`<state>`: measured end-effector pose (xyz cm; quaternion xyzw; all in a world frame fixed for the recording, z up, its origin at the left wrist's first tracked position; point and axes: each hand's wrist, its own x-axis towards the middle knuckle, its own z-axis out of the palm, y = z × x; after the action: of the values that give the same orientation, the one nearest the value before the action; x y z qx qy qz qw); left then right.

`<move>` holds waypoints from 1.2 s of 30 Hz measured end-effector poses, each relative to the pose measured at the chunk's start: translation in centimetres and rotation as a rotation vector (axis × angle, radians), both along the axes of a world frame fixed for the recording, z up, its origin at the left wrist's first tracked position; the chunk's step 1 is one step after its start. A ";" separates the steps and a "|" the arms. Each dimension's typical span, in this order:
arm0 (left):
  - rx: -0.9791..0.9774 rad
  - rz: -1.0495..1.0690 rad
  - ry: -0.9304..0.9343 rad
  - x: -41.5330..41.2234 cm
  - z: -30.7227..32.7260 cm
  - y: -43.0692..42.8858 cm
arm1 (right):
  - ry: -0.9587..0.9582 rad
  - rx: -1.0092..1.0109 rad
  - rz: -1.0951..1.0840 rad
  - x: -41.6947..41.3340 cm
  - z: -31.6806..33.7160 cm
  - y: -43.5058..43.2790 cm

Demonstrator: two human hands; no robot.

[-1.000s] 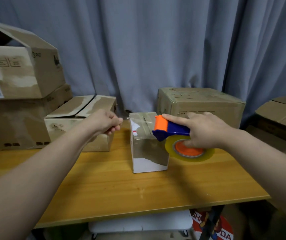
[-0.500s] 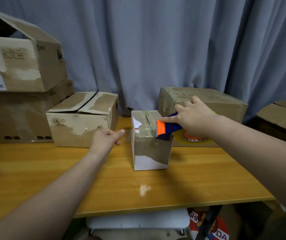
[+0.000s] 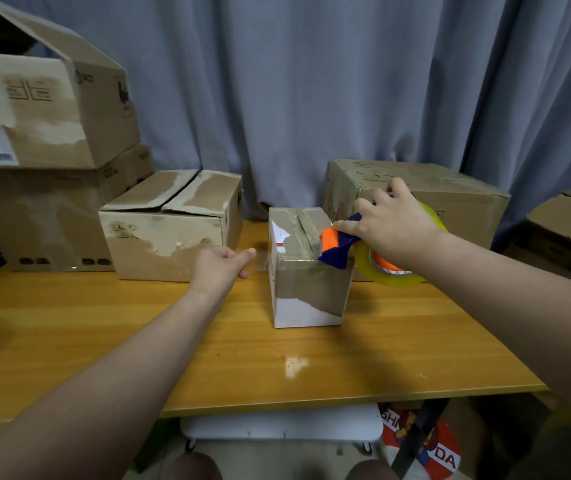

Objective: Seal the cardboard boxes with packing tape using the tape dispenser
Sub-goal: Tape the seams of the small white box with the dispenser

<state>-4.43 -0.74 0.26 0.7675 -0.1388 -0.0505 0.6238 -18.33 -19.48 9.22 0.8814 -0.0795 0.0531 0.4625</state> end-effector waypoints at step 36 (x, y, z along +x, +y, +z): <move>0.387 -0.309 0.481 -0.3 -2.7 -2.5 | -0.097 0.067 -0.002 -0.2 -2.8 -1.1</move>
<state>-4.69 -3.22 -2.47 0.8076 -0.0900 -0.3494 0.4665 -18.51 -20.58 6.43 0.8928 -0.1046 0.0924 0.4283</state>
